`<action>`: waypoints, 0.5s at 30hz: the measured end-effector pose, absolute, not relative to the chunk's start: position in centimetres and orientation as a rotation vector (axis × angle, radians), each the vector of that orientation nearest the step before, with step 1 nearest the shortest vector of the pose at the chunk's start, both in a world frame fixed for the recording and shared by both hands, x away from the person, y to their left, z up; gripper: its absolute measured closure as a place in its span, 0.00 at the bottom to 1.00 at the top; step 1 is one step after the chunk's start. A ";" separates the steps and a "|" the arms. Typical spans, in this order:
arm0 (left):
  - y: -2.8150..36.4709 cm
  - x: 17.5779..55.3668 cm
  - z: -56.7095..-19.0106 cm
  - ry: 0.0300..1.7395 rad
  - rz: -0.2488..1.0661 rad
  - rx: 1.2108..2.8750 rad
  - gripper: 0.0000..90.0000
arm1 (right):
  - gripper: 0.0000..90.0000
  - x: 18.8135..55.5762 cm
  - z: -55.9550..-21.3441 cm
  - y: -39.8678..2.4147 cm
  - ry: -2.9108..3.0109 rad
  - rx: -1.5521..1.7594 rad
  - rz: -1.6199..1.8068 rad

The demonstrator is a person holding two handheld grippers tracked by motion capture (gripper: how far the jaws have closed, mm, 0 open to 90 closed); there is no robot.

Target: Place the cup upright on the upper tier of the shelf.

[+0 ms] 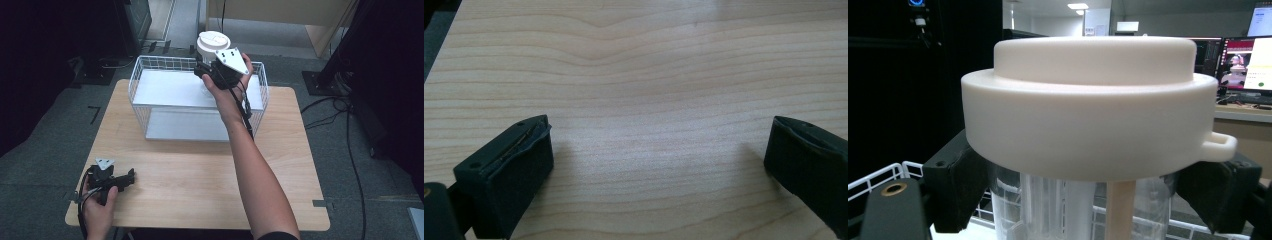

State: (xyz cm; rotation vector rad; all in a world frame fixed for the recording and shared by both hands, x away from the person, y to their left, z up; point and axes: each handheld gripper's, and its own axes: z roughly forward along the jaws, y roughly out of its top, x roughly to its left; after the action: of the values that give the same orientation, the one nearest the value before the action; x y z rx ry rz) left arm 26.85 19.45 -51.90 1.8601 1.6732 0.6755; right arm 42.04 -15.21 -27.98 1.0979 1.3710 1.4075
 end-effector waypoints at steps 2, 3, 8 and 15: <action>19.5 26.9 -51.9 1.671 0.677 1.861 0.00 | 0.17 42.5 -28.2 -15.1 1.376 1.104 1.394; 19.5 26.8 -51.9 1.673 0.677 1.859 0.00 | 0.17 42.6 -28.3 -15.0 1.374 1.110 1.392; 19.5 26.9 -51.9 1.671 0.677 1.861 0.00 | 0.16 42.7 -28.2 -15.3 1.371 1.123 1.404; 19.5 26.9 -51.9 1.672 0.677 1.862 0.00 | 0.00 42.5 -27.6 -16.2 1.430 1.114 1.446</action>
State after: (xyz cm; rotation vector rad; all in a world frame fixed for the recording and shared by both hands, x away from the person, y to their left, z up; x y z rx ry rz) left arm 26.85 19.46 -51.90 1.8615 1.6715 0.6770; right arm 42.54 -16.22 -27.64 1.1137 1.4303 1.4458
